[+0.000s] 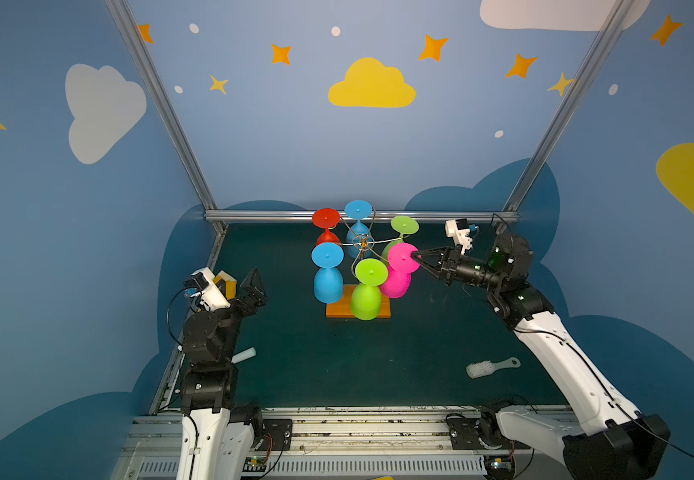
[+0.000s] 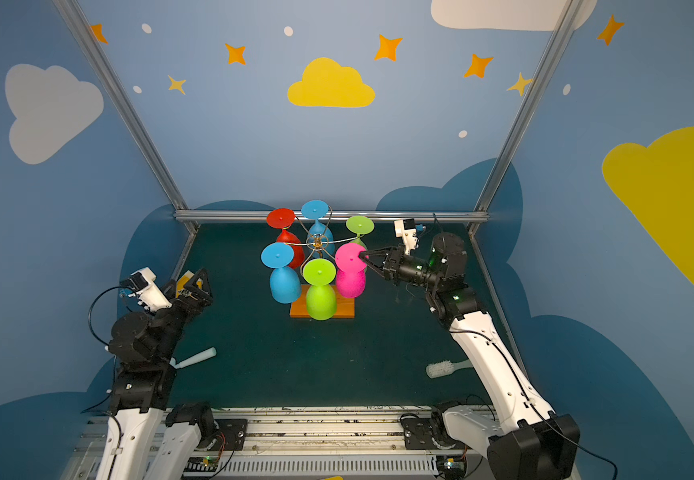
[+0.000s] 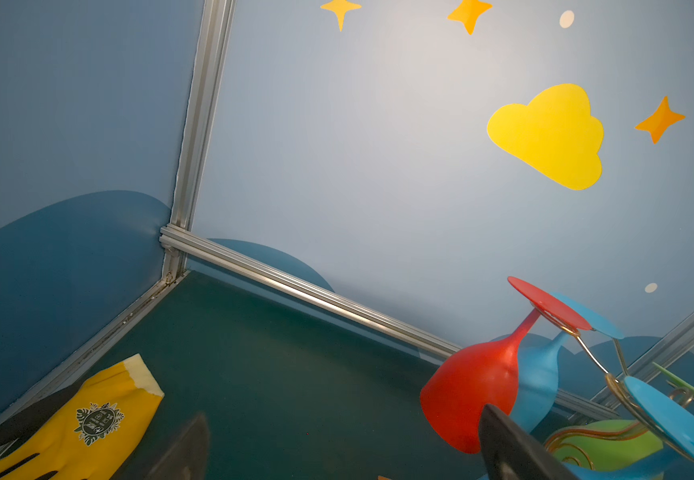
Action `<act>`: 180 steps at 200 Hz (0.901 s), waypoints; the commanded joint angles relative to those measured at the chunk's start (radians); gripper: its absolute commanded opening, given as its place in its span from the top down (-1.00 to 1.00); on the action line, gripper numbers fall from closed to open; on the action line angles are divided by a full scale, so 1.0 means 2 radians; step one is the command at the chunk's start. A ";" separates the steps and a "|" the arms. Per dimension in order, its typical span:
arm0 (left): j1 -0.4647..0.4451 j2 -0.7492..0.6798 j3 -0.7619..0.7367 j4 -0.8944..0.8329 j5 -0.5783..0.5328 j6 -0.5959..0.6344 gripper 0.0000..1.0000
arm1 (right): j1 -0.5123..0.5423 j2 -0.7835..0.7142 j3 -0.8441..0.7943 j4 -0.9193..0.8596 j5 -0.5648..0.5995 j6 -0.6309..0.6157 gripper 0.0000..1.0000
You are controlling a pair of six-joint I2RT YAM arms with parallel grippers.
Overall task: Take the wine glass off the wine glass rack
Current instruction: 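Close the right gripper on the magenta glass foot and pull it off the rack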
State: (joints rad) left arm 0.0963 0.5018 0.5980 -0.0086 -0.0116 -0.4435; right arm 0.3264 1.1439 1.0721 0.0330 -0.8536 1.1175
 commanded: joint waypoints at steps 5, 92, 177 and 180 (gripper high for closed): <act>0.002 -0.005 -0.005 0.004 -0.003 -0.002 -0.99 | 0.011 0.010 0.009 0.009 -0.006 -0.004 1.00; 0.002 -0.009 -0.005 0.004 -0.006 -0.002 -0.99 | 0.025 0.044 0.040 0.032 0.007 0.000 1.00; 0.002 -0.010 -0.006 0.004 -0.006 -0.002 -0.99 | 0.025 0.072 0.071 0.040 0.026 -0.003 1.00; 0.002 -0.009 -0.006 0.004 -0.006 -0.002 -0.99 | 0.025 0.074 0.071 0.041 0.027 -0.003 1.00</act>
State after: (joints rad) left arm 0.0963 0.4904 0.5915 -0.0082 -0.0181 -0.4465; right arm 0.3702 1.2758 1.1721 0.0681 -0.8196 1.1206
